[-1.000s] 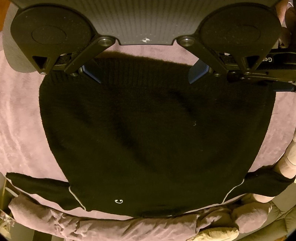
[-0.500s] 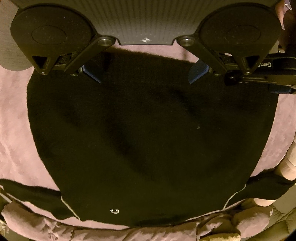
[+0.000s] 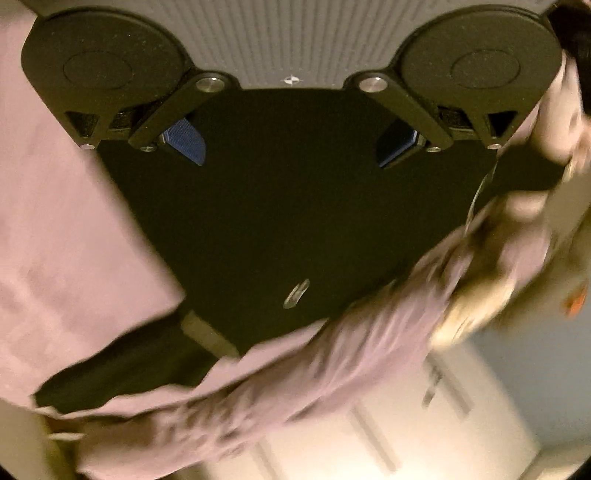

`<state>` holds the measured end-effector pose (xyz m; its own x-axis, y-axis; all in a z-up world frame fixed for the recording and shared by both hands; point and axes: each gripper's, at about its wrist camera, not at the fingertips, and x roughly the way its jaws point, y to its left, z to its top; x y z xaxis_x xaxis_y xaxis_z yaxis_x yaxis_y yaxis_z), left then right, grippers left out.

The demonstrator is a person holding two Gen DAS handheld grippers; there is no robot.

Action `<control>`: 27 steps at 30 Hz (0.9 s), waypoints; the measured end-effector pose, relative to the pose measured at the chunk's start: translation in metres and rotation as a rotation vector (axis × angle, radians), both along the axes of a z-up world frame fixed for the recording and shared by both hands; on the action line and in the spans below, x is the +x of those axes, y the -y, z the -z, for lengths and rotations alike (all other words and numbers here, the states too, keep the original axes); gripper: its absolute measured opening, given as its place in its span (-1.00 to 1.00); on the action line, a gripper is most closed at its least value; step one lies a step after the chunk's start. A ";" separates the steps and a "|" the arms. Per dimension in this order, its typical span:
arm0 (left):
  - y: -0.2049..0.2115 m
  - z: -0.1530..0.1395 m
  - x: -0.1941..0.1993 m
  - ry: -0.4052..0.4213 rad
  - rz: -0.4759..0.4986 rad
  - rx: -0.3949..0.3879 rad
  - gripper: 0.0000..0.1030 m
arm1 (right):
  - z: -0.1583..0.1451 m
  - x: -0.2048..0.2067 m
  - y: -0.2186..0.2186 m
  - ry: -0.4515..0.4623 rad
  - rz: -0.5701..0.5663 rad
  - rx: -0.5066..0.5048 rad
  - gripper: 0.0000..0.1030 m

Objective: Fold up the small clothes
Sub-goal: 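Lower the right tool onto the sweater side and close on the fabric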

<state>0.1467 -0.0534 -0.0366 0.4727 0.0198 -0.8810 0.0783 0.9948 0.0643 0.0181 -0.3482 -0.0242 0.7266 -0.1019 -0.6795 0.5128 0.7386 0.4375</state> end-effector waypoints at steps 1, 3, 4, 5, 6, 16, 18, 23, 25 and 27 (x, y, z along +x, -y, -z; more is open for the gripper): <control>0.005 -0.001 0.012 0.030 -0.019 -0.007 1.00 | 0.002 0.003 0.017 0.011 0.048 0.012 0.92; 0.017 0.000 0.034 0.084 -0.045 -0.009 1.00 | 0.010 0.009 0.065 0.053 0.154 0.064 0.92; 0.024 0.001 0.045 0.108 -0.052 -0.006 1.00 | 0.013 0.011 0.083 0.070 0.191 0.086 0.92; 0.031 0.002 0.054 0.128 -0.059 -0.004 1.00 | 0.017 0.012 0.101 0.093 0.235 0.104 0.92; 0.037 0.003 0.064 0.152 -0.065 -0.005 1.00 | 0.021 0.012 0.123 0.118 0.285 0.121 0.92; 0.049 0.052 0.125 0.332 -0.227 -0.036 1.00 | 0.063 0.031 0.302 0.182 0.613 0.179 0.45; 0.054 0.060 0.113 0.420 -0.206 -0.013 1.00 | 0.070 0.035 0.320 0.165 0.652 0.171 0.25; 0.046 0.062 0.109 0.441 -0.209 -0.066 1.00 | 0.088 0.042 0.361 0.205 0.717 0.175 -0.05; 0.046 0.063 0.108 0.456 -0.207 -0.061 1.00 | 0.091 0.045 0.369 0.242 0.738 0.176 -0.07; 0.047 0.064 0.107 0.461 -0.207 -0.056 1.00 | 0.094 0.049 0.378 0.271 0.774 0.180 -0.14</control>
<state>0.2542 -0.1001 -0.1004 0.8041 0.1125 -0.5837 -0.1447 0.9894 -0.0086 0.0668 -0.7259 -0.1186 0.6362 -0.5459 -0.5452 0.7065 0.1284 0.6959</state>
